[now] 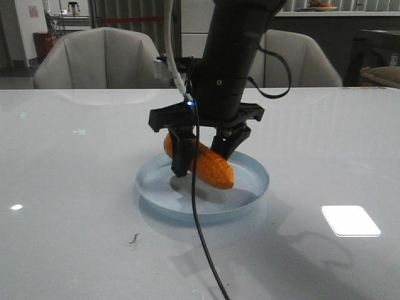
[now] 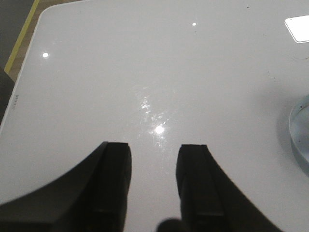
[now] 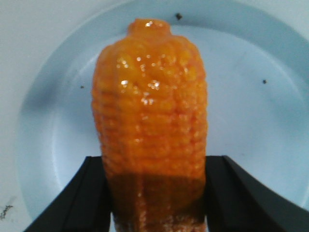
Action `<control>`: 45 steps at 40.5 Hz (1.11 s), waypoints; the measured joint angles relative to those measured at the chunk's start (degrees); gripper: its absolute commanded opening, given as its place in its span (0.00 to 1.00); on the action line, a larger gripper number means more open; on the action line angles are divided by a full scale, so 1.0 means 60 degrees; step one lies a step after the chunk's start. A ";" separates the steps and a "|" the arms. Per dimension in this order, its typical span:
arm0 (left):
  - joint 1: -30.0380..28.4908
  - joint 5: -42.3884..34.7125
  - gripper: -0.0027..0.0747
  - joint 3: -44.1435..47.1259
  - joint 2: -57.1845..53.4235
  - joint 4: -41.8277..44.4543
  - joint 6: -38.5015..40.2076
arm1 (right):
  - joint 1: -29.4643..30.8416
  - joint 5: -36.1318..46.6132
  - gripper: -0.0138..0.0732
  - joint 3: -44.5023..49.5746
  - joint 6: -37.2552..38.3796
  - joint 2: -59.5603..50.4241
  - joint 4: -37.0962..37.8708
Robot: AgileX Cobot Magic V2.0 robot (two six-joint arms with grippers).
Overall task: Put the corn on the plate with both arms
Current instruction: 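Lower the corn onto the plate and open the right gripper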
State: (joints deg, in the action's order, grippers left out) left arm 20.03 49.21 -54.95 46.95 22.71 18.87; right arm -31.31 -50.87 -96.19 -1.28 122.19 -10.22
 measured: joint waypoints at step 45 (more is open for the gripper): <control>0.0000 0.0000 0.43 0.0000 0.0000 -0.0024 0.0000 | -0.0016 -0.0693 0.88 -0.0669 0.0023 0.0201 0.0318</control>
State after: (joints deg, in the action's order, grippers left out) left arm 20.03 49.21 -54.95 46.95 22.57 18.87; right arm -31.41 -55.03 -100.20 -1.14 123.40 -8.31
